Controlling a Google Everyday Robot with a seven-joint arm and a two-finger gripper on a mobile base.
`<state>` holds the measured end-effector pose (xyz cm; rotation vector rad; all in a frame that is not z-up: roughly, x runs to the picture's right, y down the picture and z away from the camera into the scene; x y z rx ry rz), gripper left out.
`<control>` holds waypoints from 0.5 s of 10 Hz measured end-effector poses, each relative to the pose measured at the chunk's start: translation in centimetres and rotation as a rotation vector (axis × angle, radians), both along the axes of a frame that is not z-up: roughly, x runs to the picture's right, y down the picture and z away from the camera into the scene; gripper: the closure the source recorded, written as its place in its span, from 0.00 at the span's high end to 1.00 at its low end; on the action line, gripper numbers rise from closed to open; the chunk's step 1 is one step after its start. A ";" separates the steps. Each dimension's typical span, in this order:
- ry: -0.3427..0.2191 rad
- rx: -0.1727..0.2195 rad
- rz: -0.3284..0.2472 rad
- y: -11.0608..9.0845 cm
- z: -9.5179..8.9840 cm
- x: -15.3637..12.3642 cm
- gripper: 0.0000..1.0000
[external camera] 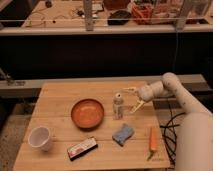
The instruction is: Stand the bottle upright
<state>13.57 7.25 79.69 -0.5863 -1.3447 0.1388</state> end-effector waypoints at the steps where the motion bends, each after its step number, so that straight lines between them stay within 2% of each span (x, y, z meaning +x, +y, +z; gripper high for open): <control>1: -0.012 -0.003 0.010 0.1 0.1 0.1 0.80; 5: -0.053 -0.003 0.024 -0.6 0.3 -0.3 0.80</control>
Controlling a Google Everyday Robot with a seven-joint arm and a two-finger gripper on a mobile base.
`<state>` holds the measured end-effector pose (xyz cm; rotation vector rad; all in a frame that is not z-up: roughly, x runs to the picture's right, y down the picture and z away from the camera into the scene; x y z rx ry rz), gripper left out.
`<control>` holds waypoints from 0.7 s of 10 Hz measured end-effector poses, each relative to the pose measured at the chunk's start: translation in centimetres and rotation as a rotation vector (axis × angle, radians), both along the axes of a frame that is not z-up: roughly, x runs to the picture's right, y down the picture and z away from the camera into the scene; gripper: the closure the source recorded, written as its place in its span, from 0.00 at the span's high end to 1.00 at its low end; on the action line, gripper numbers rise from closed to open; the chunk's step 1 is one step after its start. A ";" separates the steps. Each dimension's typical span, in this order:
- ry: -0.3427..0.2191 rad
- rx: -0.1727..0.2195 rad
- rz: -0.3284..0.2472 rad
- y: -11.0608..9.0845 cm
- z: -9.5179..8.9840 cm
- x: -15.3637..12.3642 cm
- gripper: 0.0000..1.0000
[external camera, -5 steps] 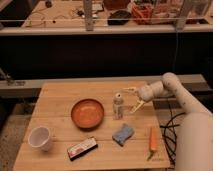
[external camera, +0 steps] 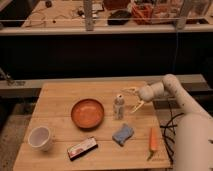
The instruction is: Stand the bottle upright
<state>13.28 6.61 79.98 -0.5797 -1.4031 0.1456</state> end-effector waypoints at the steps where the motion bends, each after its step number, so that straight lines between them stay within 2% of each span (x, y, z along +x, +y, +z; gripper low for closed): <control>1: -0.008 0.003 0.006 -0.4 0.1 -0.1 0.80; 7: 0.017 0.001 0.012 -1.0 0.0 1.0 0.80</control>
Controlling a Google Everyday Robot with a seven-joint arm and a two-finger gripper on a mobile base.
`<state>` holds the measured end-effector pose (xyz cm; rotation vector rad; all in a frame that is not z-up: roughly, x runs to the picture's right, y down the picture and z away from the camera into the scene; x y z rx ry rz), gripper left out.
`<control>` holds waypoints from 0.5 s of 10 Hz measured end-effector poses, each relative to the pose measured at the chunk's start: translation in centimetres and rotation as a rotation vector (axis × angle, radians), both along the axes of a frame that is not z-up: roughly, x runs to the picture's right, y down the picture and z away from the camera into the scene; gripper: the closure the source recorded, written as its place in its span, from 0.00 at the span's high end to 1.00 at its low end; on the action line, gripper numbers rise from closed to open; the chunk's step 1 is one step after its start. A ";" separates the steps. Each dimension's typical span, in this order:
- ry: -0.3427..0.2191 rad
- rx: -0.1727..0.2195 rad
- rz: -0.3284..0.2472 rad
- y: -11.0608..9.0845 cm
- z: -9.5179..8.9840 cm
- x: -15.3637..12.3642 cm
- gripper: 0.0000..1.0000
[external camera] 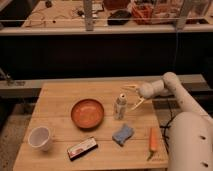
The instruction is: Stand the bottle upright
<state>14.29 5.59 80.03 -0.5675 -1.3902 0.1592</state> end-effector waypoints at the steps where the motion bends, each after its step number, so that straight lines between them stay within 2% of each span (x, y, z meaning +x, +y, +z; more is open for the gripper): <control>1: 0.005 0.001 -0.002 0.3 -0.3 0.2 0.80; 5: 0.015 -0.006 0.004 1.5 -1.1 1.3 0.80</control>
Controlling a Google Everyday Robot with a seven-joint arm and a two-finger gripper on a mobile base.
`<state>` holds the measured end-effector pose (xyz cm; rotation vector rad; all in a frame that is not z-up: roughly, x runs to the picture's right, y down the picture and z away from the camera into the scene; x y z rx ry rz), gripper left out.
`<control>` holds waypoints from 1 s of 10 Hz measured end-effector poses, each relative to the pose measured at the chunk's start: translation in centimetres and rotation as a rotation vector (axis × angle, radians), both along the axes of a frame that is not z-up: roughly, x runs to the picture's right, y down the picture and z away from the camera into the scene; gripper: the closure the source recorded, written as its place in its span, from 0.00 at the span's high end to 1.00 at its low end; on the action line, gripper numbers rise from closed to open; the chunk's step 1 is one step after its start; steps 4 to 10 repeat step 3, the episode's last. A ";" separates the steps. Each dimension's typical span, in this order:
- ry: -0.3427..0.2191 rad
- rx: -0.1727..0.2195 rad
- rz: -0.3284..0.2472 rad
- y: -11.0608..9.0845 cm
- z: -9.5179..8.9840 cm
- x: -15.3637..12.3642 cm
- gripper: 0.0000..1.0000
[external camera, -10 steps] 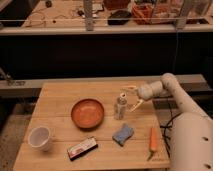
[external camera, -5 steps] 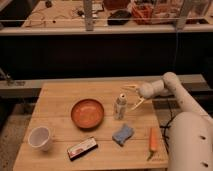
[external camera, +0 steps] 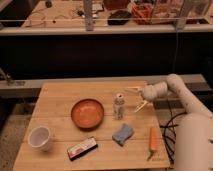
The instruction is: Stand the bottle upright
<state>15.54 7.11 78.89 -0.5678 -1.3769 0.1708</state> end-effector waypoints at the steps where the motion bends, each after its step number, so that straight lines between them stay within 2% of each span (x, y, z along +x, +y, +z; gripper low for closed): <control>1: 0.003 0.000 0.006 0.1 -0.1 0.2 0.80; 10: 0.007 0.006 0.017 0.1 -0.3 0.7 0.80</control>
